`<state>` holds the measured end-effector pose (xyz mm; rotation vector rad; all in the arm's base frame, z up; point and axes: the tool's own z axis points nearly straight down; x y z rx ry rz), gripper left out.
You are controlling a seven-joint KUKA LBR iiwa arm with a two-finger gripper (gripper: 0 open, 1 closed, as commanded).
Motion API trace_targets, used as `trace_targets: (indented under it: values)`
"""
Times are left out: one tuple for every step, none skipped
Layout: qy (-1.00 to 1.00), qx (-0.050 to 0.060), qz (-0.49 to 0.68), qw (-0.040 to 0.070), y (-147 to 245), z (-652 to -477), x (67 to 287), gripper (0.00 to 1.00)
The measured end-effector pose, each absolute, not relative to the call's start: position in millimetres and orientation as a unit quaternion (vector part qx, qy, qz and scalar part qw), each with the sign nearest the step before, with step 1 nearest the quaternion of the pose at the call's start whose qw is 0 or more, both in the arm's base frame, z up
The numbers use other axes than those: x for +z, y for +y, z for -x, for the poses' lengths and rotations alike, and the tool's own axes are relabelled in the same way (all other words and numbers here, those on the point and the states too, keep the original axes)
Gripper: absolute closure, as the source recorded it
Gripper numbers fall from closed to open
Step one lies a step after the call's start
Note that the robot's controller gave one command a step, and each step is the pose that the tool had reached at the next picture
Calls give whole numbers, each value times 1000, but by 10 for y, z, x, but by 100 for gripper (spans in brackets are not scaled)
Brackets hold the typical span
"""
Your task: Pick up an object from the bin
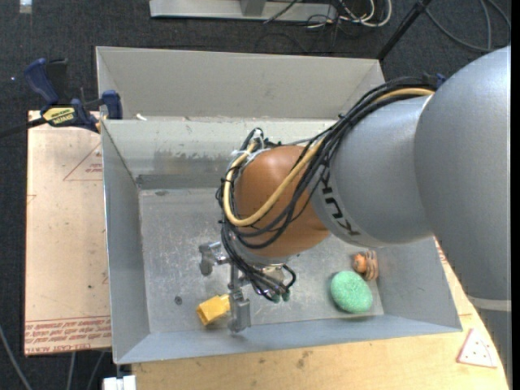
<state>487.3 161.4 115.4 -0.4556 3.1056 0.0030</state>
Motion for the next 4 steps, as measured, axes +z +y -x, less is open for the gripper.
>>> trace_targets:
  values:
    - [996, 1, 86, 4, 1618, -4847, 851, 0]
    - [979, 1, 203, 3, 1659, -4864, 708, 100]
    - [979, 1, 203, 3, 1658, -4864, 707, 100]
    - [979, 1, 203, 2, 1658, -4862, 721, 100]
